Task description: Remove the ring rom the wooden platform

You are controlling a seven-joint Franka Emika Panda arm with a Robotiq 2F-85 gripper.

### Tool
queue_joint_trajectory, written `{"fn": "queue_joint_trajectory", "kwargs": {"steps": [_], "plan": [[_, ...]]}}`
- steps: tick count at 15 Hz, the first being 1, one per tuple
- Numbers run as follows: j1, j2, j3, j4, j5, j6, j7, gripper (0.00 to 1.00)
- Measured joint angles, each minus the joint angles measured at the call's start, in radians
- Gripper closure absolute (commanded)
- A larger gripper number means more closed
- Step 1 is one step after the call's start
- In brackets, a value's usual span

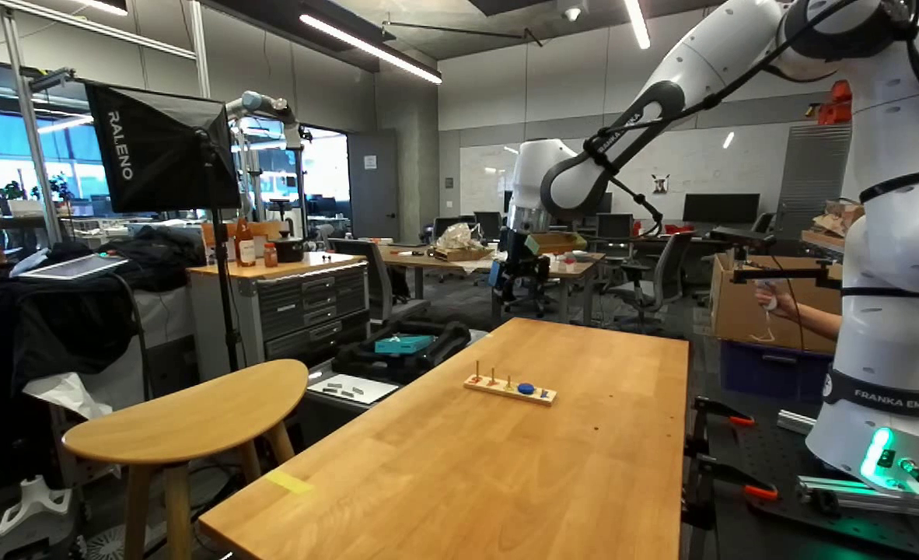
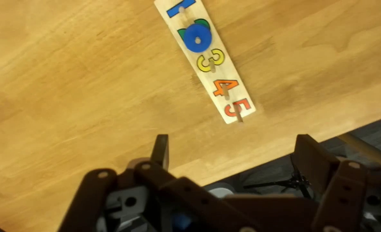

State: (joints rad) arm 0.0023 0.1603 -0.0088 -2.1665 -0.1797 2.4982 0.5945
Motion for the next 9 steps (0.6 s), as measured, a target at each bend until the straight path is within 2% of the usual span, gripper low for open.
{"fn": "queue_joint_trajectory", "kwargs": {"steps": [4, 9], "plan": [[-0.001, 0.101, -0.062, -0.006, -0.019, 0.011, 0.004, 0.0], [0.005, 0.203, -0.074, -0.019, -0.002, 0.073, 0.004, 0.0]]}}
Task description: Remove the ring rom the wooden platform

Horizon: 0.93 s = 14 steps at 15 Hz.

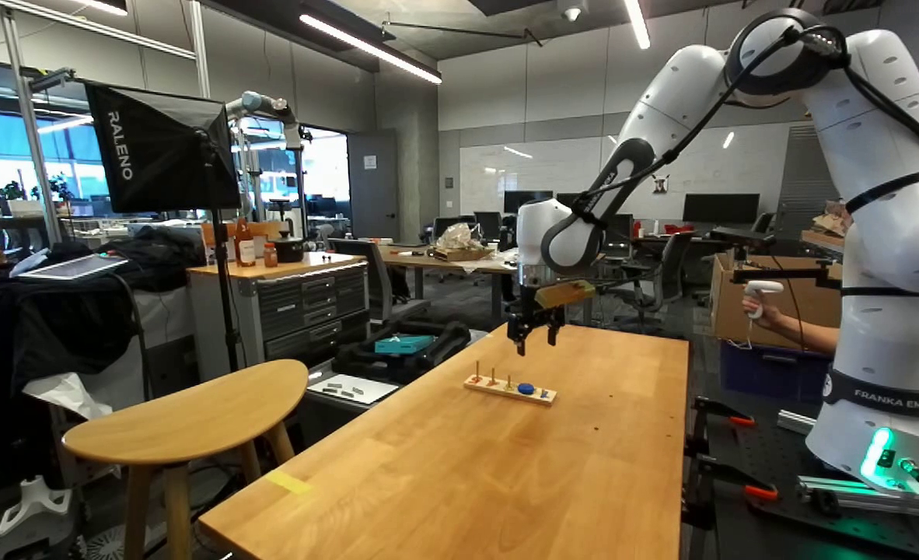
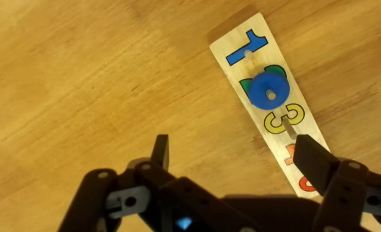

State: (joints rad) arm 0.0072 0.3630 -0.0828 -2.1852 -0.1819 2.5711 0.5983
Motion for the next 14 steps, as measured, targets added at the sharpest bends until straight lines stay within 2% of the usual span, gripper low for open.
{"fn": "queue_joint_trajectory", "kwargs": {"steps": [8, 14], "plan": [[0.061, 0.09, 0.004, -0.006, 0.093, 0.129, 0.0, 0.0], [0.065, 0.13, -0.003, 0.008, 0.133, 0.144, -0.001, 0.0]]}}
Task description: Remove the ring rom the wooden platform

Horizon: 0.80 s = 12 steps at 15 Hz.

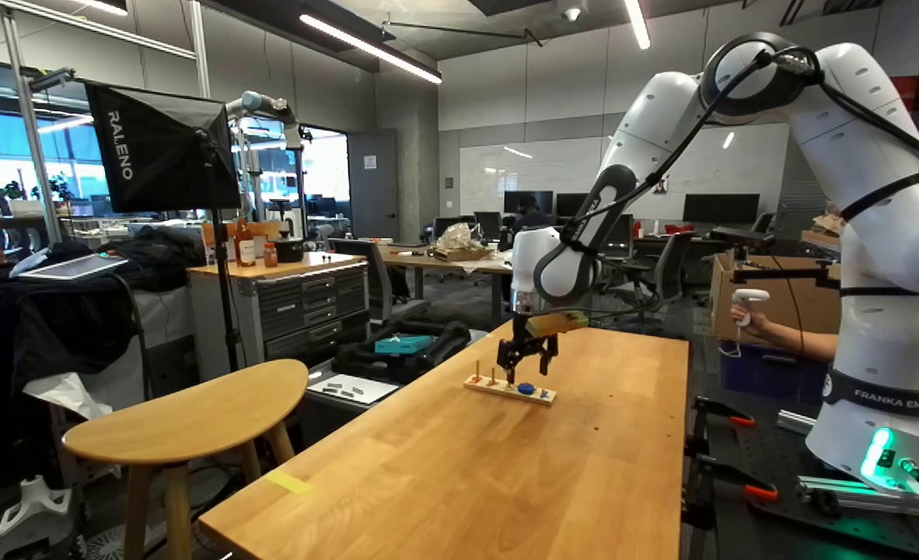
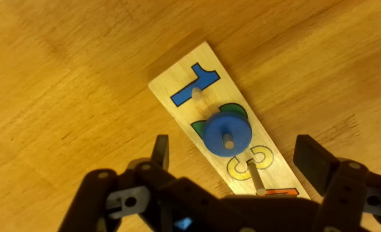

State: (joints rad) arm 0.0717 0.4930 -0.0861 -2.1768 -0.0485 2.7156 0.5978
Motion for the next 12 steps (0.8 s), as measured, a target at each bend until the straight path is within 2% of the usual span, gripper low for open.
{"fn": "queue_joint_trajectory", "kwargs": {"steps": [3, 4, 5, 12], "plan": [[0.0, 0.012, -0.001, 0.007, 0.007, 0.002, 0.0, 0.0], [0.0, 0.017, -0.001, 0.009, 0.012, 0.002, 0.0, 0.16], [0.0, 0.021, -0.001, 0.011, 0.015, 0.002, 0.0, 0.27], [0.0, 0.058, -0.005, 0.034, 0.023, 0.019, 0.0, 0.81]]}}
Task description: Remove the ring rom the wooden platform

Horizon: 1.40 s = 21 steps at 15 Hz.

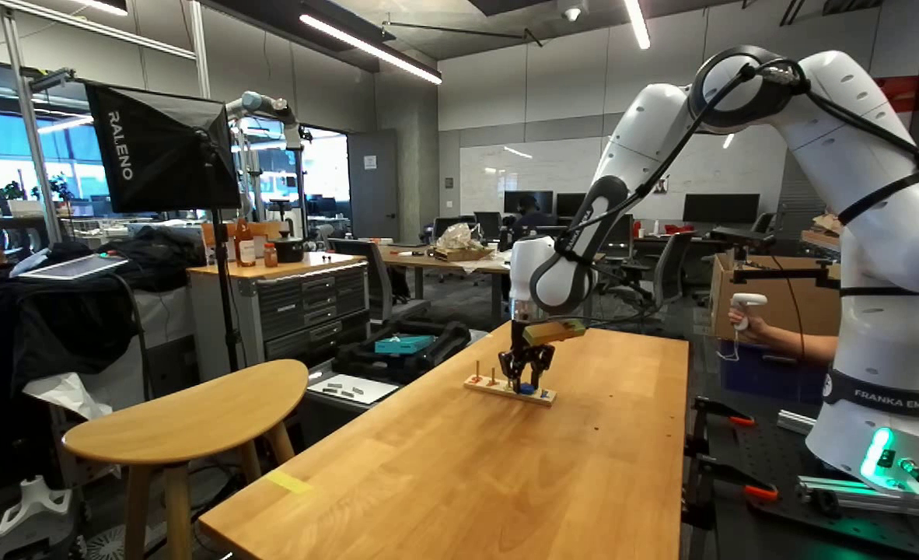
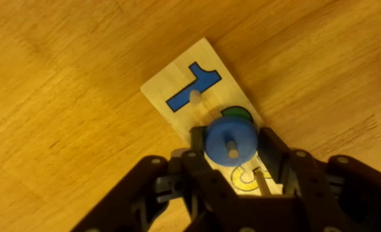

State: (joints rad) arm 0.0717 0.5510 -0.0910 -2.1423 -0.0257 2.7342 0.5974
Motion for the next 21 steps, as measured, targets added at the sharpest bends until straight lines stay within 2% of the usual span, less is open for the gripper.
{"fn": "queue_joint_trajectory", "kwargs": {"steps": [9, 16, 20, 21], "plan": [[0.0, -0.03, -0.009, 0.034, 0.015, -0.004, 0.0, 0.82], [-0.022, -0.055, -0.133, 0.068, 0.015, -0.032, 0.0, 0.82], [-0.062, -0.01, -0.142, 0.068, 0.015, -0.034, 0.0, 0.81], [-0.066, 0.007, -0.142, 0.068, 0.015, -0.034, 0.0, 0.6]]}}
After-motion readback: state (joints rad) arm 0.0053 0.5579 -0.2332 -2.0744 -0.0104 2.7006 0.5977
